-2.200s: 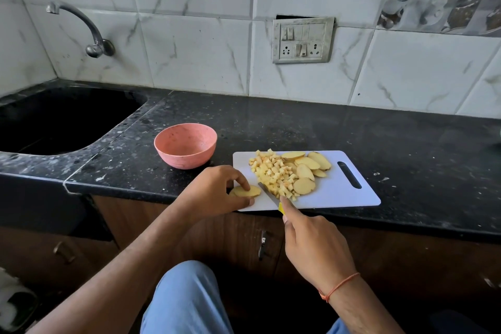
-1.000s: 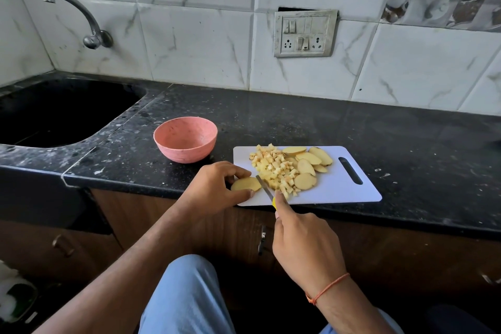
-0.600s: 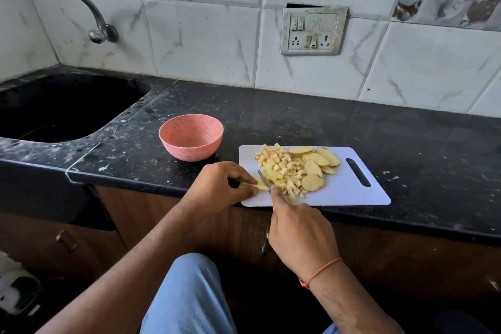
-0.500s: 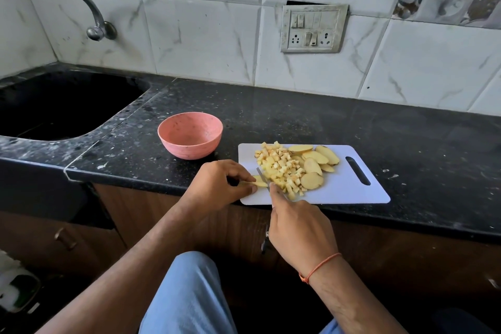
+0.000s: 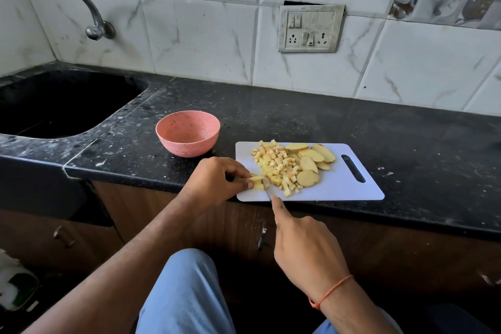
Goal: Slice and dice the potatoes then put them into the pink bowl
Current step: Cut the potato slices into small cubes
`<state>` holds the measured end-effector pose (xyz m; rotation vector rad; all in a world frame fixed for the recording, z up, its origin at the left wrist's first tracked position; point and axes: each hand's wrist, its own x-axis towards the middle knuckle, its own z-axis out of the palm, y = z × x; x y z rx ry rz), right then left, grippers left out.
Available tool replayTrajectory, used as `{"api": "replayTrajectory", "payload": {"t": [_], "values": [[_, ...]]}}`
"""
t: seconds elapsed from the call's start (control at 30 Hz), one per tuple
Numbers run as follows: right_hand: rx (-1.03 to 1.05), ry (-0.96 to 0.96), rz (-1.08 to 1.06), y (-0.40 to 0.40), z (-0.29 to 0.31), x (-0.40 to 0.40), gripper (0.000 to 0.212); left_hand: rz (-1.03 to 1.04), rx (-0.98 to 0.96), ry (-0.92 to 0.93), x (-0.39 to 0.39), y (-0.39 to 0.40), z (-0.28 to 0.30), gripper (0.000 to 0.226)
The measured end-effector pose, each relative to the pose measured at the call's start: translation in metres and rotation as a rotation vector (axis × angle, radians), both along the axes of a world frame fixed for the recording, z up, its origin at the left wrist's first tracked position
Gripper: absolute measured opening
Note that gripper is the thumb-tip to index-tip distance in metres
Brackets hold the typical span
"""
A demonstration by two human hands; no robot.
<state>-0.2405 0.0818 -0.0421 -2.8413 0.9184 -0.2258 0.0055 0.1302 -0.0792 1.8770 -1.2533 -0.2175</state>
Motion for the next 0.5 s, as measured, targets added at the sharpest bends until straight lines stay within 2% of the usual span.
{"api": "replayTrajectory", "payload": {"t": [0.3,0.5], "values": [[0.019,-0.037,-0.029,0.006,-0.008,-0.029,0.064,0.067,-0.007,-0.015,-0.005,0.002,-0.001,0.016],[0.028,-0.088,-0.065,-0.008,-0.003,-0.028,0.058,0.119,-0.050,0.076,-0.010,0.005,-0.003,0.020]]}}
